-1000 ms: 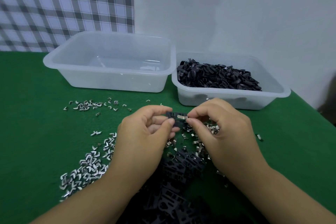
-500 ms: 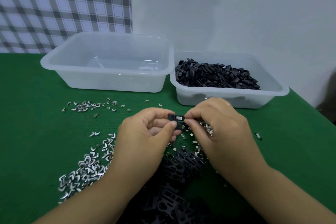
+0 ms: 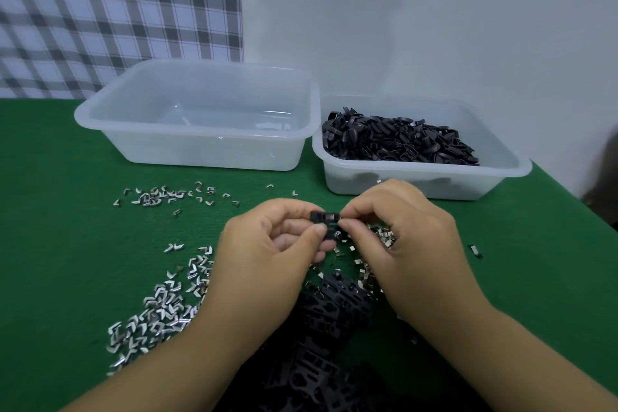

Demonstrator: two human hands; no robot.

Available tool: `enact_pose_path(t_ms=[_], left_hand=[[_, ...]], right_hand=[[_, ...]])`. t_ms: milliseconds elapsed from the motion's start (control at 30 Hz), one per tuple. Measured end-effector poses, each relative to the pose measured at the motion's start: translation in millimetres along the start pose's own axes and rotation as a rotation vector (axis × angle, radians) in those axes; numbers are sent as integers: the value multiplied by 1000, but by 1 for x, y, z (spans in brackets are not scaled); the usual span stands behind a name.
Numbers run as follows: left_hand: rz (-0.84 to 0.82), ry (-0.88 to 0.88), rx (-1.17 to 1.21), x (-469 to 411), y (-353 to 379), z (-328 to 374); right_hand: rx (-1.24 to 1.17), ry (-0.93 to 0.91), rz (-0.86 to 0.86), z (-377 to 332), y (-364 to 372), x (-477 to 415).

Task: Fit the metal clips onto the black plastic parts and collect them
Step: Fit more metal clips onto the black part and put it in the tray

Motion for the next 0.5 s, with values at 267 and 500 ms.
enact_pose_path(t_ms=[267,500], left_hand=[[-35,4,-8,0,1,0],[-15,57,29,2,2,4]], right_hand=[[-130,57,-17,-1,4,-1],[-244,215,-75,2,4,-2]])
Point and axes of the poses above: each hand's wrist, its own x-axis away from the middle knuckle, its own y-axis out of the palm, z = x × y, the point moved 4 cm from there along -x, towards the middle knuckle, and after that the axes turned 9 degrees about -y, right-handed, at the moved point
